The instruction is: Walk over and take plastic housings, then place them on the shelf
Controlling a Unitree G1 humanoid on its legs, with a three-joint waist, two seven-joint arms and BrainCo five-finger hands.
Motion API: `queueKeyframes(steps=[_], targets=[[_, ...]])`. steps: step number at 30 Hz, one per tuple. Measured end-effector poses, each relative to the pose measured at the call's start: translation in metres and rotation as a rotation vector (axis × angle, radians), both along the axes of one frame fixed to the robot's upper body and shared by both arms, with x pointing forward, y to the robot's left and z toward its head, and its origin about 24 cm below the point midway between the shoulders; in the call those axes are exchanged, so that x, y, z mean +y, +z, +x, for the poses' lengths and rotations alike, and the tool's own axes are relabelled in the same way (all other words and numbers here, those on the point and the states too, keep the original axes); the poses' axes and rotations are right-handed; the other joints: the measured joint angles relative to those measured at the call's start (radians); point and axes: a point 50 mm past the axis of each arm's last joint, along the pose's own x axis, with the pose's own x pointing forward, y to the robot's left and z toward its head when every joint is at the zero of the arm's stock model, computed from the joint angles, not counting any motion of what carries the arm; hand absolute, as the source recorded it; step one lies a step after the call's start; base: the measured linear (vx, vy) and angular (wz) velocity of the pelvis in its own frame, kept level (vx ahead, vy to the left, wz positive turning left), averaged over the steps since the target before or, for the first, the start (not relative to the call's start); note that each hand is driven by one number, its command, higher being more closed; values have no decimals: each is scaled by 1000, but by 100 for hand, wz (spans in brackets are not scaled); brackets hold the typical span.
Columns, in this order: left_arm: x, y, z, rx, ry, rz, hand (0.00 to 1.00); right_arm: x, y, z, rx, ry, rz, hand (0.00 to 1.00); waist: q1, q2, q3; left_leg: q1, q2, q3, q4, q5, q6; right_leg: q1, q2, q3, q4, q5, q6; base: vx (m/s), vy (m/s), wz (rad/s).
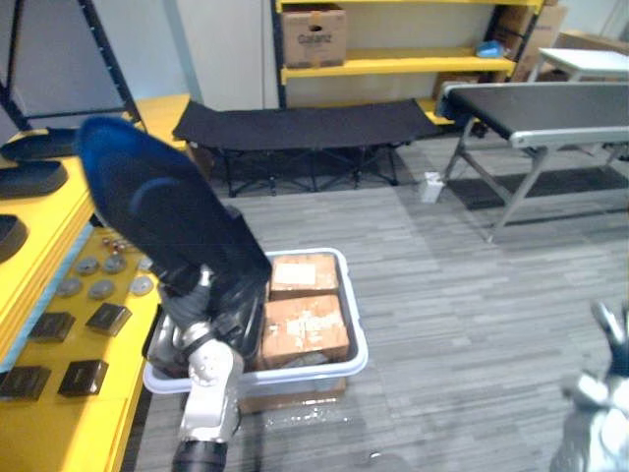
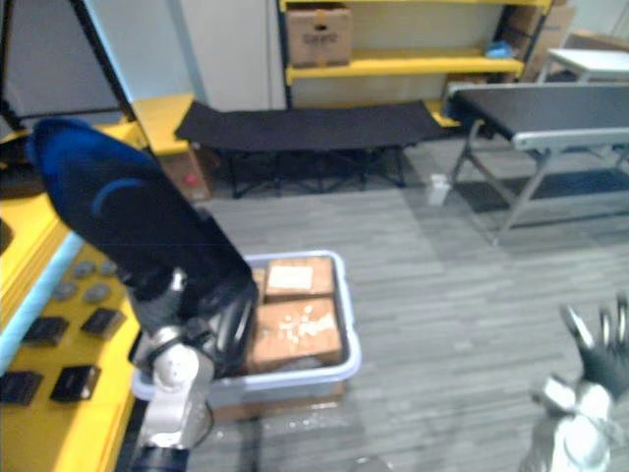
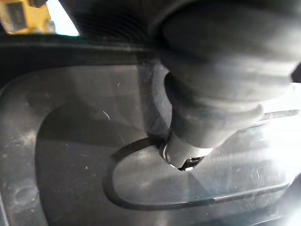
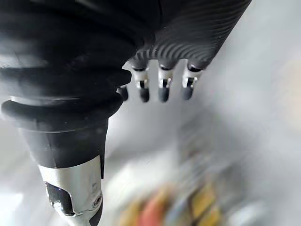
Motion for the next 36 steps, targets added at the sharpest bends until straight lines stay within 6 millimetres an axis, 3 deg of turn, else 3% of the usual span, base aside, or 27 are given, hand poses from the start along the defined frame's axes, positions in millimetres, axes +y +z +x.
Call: queueKeyframes(steps=[2,6,8,10,11,13,14,15,17,22,26,31,36], targets=[[-3,-2,0,-8,-43,-30,100,9,-52,-48,259,-103,239,0,0,20,-9,3,1,-1,0,-8,-5,3,1,0,4,-10,-3,12,5,-2],[-13,0,3,-27,-157,-25,100,52,-102,-93,569,-133,502,0,6,28,-12,2,-1,-42,-1,-12,-3,24,-3,-33,15,-33,6,-1,-4,27],[-17,1,-1,-34,-203,-13,100,73,-112,-93,767,37,459,0,18,27,-11,-1,-2,-51,-1,-13,-2,24,-5,-37,16,-42,9,-22,5,22],[-21,3,-5,-38,-270,25,100,99,-113,-65,974,463,170,0,40,24,-10,-11,-2,-61,-1,-13,-1,24,-5,-48,11,-44,12,0,6,15],[-21,4,-6,-45,-290,40,100,108,-107,-45,945,571,41,0,39,22,-12,-23,-2,-76,-1,-12,-1,21,-5,-56,8,-47,17,17,-8,30],[-25,11,-6,-72,-328,64,100,119,-86,-3,779,621,-139,0,39,15,-9,-47,-2,-82,-1,-9,4,11,-4,-60,0,-47,18,31,-2,26],[-25,17,-9,-98,-336,74,100,119,-64,23,629,562,-258,0,46,14,-10,-55,-3,-80,0,-7,5,0,-4,-58,-2,-46,20,58,16,7],[-25,20,-10,-111,-336,80,100,117,-51,34,554,525,-312,0,52,13,-10,-54,-3,-78,0,-7,5,-1,-5,-57,-3,-44,23,94,17,2],[-15,35,-14,-173,-295,126,100,112,1,66,267,373,-502,0,60,7,-13,-52,-3,-74,2,5,4,2,-2,-57,1,-25,19,152,9,0],[-6,47,-17,-223,-248,135,100,102,59,92,-122,207,-516,0,58,-14,1,-15,-1,-45,6,6,2,28,1,-50,0,-24,17,63,0,-13],[-10,53,-18,-256,-261,127,100,106,107,108,-412,247,-518,0,60,-7,10,-2,-1,-46,1,-13,-3,40,1,-54,-1,-31,8,-49,14,-1],[1,56,-21,-256,-202,178,100,97,129,120,-539,358,-461,0,67,1,15,-4,-4,-62,0,-18,-3,55,-2,-75,-3,-42,3,-50,10,10],[22,60,-29,-242,-96,259,100,90,134,123,-503,472,-498,0,71,21,16,-33,-6,-102,0,0,-2,53,-2,-117,-15,-42,4,21,-5,23]])
